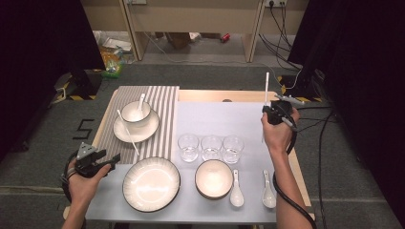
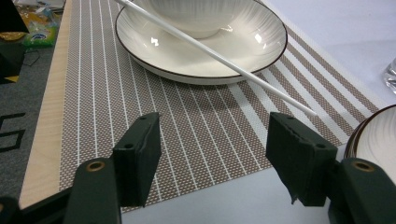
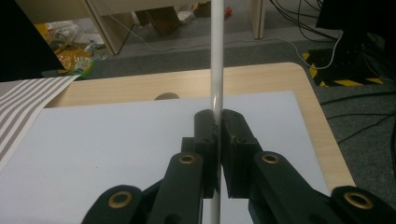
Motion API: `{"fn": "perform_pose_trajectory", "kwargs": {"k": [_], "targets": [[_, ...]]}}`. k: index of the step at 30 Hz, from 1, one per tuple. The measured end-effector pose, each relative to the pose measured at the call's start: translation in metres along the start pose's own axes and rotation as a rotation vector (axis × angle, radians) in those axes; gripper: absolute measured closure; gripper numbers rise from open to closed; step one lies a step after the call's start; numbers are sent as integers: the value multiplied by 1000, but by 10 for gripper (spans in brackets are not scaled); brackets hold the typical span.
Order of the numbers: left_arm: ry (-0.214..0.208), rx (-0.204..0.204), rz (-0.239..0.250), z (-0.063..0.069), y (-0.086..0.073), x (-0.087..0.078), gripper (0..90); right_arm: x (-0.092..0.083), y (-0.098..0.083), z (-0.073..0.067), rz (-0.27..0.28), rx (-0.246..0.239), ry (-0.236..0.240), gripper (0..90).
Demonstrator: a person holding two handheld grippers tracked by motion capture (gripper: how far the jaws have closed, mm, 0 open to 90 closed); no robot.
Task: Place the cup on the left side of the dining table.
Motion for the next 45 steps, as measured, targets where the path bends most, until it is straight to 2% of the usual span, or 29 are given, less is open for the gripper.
{"fn": "perform_pose_trajectory", "kwargs": {"k": [10, 45], "targets": [[-2, 0, 13, 2, 2, -3, 346, 0, 3, -8, 19, 7, 18, 857], [-7, 15, 38, 6, 11, -5, 345, 3, 17, -45, 77, -26, 82, 857]]}}
Point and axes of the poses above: each handheld gripper's, and its own axes: x roughly forward along the jaws, y roughly out of its top, z roughly to its right, the point moved 7 cm from there along x, roughly forward along the jaws, and after that the axes turned 10 degrees about -y, right-handed, at the moved point
